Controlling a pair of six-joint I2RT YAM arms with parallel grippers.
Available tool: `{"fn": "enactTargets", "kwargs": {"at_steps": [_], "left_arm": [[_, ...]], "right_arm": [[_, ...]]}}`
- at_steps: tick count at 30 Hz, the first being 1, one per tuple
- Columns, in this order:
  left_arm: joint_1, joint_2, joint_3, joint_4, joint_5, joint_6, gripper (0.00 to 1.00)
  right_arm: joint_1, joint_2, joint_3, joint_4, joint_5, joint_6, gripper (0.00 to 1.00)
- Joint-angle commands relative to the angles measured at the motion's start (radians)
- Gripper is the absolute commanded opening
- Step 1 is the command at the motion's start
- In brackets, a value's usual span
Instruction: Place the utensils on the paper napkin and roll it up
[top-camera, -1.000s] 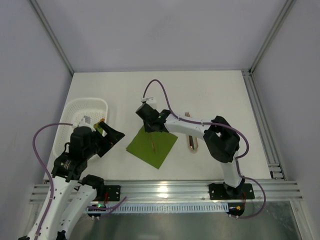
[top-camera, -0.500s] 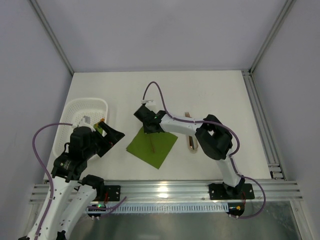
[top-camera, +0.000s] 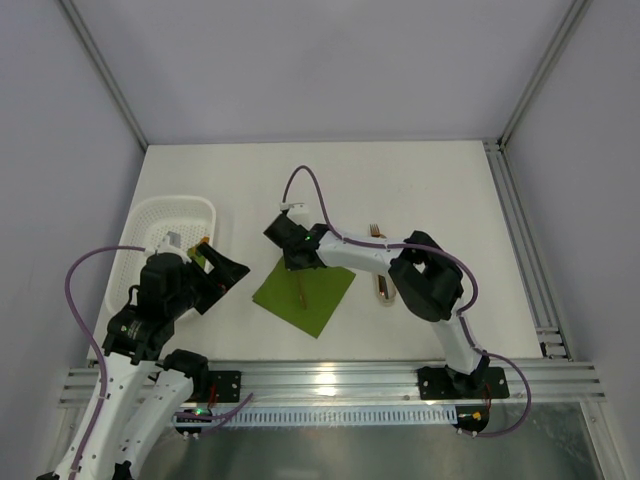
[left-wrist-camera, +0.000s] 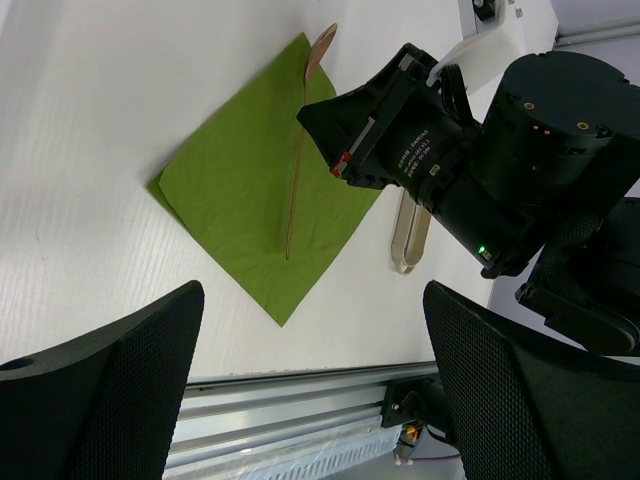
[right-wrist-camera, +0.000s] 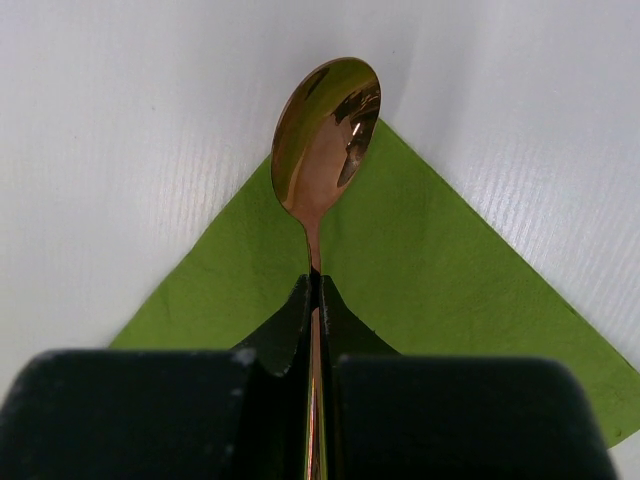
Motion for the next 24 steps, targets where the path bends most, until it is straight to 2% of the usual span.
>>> {"fn": "enactTargets", "kwargs": {"at_steps": [1,14,20,21,24], "left_arm": [[0.006,-0.002,0.002,0.019,0.018,-0.010,0.92],[0.006,-0.001,-0.002,0.024,0.021,-0.010,0.91],[0.006,-0.001,-0.002,0.024,0.022,-0.010,0.92],[0.006,0.002,-0.002,0.025,0.022,-0.010,0.91],[0.006,0.004,-0.002,0.027,0.027,-0.010,0.91]], "right_arm": [[0.006,0.011,0.039,0.002,0.046,0.025,0.04],[0.006,0.059,0.088,-0.010,0.026,0.011,0.04],[0.007,0.048,0.094,-0.023,0.015,-0.003,0.22],[0.007,0.043,0.093,-0.023,0.016,-0.003,0.32],[0.006,0.005,0.082,-0.023,0.016,-0.015,0.38]]}}
